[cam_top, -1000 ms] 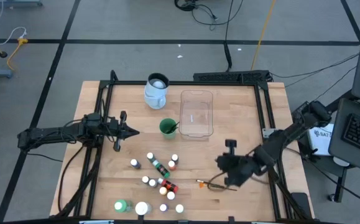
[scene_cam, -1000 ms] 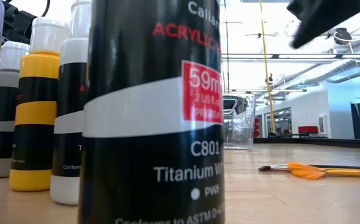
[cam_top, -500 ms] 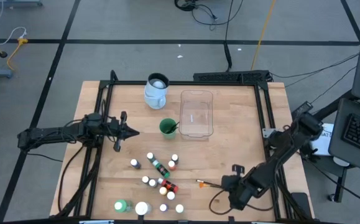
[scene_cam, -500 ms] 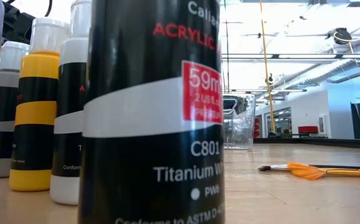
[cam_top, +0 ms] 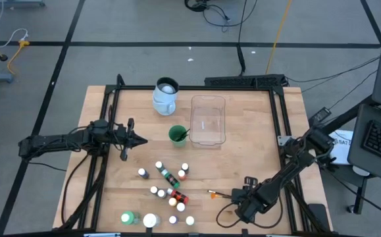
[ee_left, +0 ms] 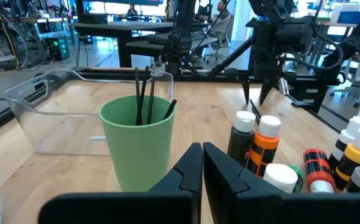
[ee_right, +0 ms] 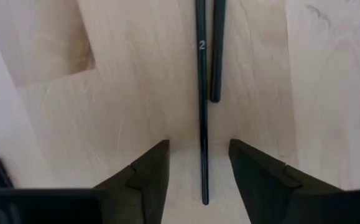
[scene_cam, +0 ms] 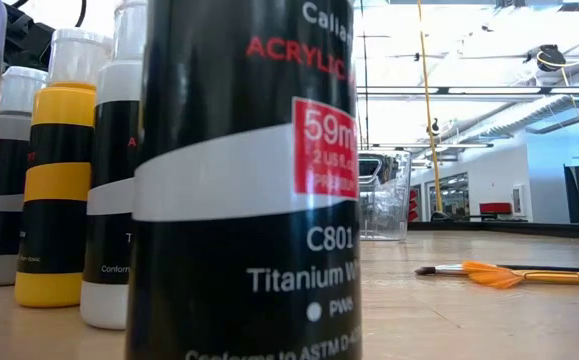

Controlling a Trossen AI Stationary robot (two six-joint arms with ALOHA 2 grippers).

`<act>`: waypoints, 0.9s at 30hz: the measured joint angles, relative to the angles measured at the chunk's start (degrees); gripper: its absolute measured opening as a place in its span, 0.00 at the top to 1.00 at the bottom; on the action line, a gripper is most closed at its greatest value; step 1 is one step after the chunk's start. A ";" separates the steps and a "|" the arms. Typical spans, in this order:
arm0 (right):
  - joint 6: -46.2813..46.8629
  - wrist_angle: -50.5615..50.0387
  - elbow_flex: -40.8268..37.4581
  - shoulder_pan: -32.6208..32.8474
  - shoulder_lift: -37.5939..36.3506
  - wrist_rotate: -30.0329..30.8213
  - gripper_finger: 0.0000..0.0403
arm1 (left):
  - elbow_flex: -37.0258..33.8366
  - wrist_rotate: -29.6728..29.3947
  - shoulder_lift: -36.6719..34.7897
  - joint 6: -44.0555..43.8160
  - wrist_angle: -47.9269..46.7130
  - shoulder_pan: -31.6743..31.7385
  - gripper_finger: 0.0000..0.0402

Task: Pick & Place Paint Supplies
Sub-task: Put the yellow paintbrush into the green cup

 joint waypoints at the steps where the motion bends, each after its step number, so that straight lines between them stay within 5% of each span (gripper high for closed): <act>1: 0.30 -0.18 0.06 0.00 0.26 -0.45 0.60 | 0.00 0.00 0.02 0.00 -0.02 0.00 0.99; 9: 0.74 0.62 -1.26 -0.02 1.96 3.86 0.71 | 0.00 -0.17 0.00 0.04 0.10 0.00 0.96; 16: -0.18 0.81 -4.32 -1.76 4.70 -4.55 0.97 | 0.00 -0.17 0.01 0.04 0.22 0.00 0.97; 27: -12.87 -3.13 -0.60 -0.90 -3.92 -2.31 0.99 | 0.00 -0.22 0.00 -0.95 4.90 -0.04 0.97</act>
